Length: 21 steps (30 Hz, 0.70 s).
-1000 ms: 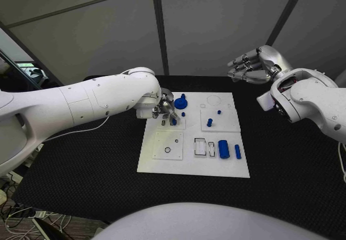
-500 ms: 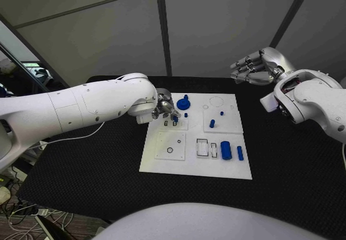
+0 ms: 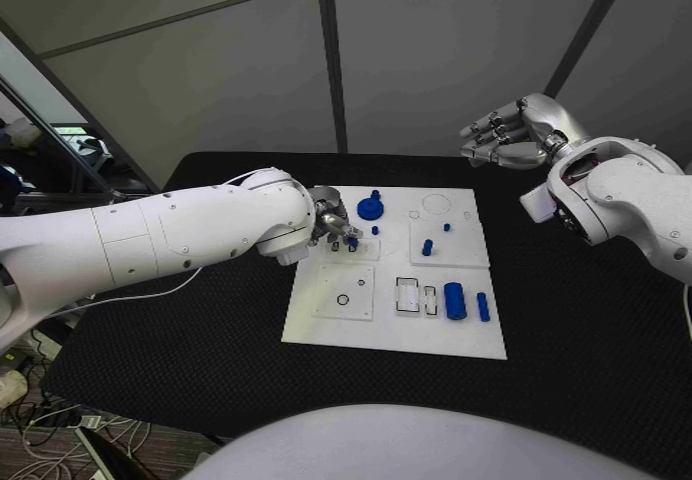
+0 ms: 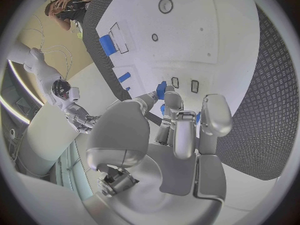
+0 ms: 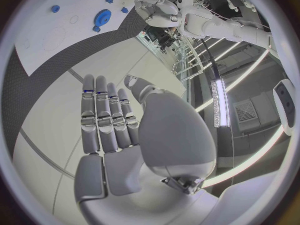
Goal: Assemble the parts on the task board
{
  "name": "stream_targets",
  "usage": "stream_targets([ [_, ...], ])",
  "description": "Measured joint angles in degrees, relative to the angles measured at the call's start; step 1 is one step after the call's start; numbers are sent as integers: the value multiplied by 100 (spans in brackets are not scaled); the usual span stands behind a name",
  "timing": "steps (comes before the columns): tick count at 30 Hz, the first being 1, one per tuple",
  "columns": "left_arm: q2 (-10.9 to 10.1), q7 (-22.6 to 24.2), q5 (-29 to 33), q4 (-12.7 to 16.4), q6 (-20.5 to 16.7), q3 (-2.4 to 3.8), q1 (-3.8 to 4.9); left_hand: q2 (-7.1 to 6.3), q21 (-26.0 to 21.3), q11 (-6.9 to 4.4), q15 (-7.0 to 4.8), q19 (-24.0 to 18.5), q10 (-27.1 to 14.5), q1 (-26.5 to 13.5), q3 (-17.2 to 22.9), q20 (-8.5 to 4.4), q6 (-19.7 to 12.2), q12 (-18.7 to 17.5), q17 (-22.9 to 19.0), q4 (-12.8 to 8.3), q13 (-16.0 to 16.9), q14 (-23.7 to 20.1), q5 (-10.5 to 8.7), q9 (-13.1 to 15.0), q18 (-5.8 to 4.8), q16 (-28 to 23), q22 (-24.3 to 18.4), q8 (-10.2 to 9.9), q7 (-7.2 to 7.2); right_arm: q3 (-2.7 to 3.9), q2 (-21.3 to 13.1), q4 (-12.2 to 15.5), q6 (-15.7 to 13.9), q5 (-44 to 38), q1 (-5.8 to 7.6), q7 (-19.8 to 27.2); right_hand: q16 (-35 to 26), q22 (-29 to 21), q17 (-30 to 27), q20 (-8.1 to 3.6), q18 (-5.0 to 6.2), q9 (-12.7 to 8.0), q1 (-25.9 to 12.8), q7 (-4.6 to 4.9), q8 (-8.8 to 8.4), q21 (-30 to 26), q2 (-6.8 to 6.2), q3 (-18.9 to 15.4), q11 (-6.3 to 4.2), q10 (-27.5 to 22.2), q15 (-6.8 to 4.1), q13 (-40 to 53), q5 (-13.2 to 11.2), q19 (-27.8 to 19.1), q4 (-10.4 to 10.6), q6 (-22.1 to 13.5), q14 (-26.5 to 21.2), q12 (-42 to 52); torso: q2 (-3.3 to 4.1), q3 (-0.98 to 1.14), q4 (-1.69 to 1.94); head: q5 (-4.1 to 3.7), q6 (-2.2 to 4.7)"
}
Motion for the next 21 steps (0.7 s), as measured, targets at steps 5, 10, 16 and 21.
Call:
stream_targets([
  [5,-13,6,-318,117,-346,0,-125,-66,47,-2,0,21,4,-66,113,-21,6,32,0,-18,20,0,-9,21,0,41,0,15,-5,0,-3,-11,20,-7,0,0,0,0,0,0,0,0,0,0,0,0,0,0,0,0,0,0,0,0,0,0,0,0,-1,0,3,-7,-1],
  [10,-13,12,-622,181,-617,0,-228,-67,74,-31,0,21,37,-67,134,-21,25,32,0,-9,20,1,-27,25,0,44,-1,15,-24,0,-2,-17,35,-14,0,5,0,-9,-10,0,0,0,0,0,0,-36,0,-17,21,-21,0,0,0,0,17,0,0,0,4,0,3,-7,-1],
  [16,-12,15,-962,192,-824,-1,-268,-67,73,-13,0,62,55,-67,152,-21,25,32,0,7,34,1,-28,36,0,44,-1,15,-24,-1,3,-26,53,-30,0,10,0,-14,-15,20,-1,0,0,21,0,-36,0,-17,21,-21,0,0,0,20,17,-20,0,0,9,-3,-4,-10,-1],
  [21,-11,15,-1138,194,-874,0,-276,-120,98,-13,0,62,56,-120,238,-21,24,32,0,-50,34,1,-29,37,0,44,-1,16,-23,-1,11,-38,66,-41,0,11,0,-22,-25,20,0,0,-4,21,0,-36,4,-17,21,-21,0,0,0,20,17,-20,0,0,12,-3,-10,-19,-1],
])
